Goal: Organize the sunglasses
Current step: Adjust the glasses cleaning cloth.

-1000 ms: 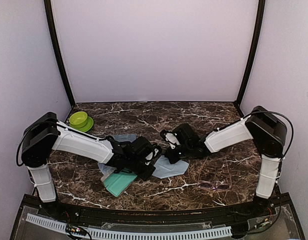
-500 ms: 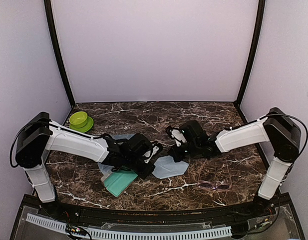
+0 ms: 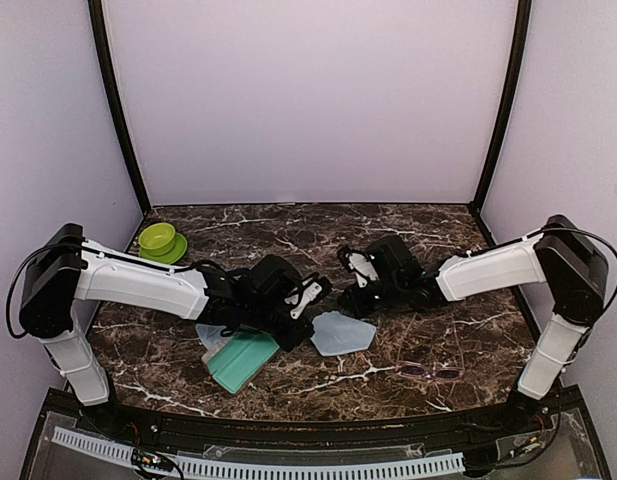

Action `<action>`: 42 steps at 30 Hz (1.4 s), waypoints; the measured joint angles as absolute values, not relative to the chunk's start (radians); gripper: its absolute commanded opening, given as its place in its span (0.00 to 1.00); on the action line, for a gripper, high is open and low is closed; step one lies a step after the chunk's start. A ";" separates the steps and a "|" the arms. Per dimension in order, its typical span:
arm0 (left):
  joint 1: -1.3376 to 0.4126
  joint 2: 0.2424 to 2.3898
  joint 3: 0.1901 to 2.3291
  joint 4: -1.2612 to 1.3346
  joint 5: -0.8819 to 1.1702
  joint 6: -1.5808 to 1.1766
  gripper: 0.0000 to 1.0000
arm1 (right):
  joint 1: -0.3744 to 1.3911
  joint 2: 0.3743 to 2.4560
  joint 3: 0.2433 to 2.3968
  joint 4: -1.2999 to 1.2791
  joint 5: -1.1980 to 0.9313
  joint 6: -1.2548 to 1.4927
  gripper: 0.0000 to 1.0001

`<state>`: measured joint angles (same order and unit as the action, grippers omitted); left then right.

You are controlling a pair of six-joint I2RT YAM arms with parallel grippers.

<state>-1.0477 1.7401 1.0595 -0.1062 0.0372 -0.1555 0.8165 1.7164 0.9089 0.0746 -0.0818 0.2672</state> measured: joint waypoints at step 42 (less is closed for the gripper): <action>-1.048 1.741 0.867 0.030 0.133 -0.339 0.00 | 0.892 1.988 1.200 -0.124 -0.153 0.112 0.44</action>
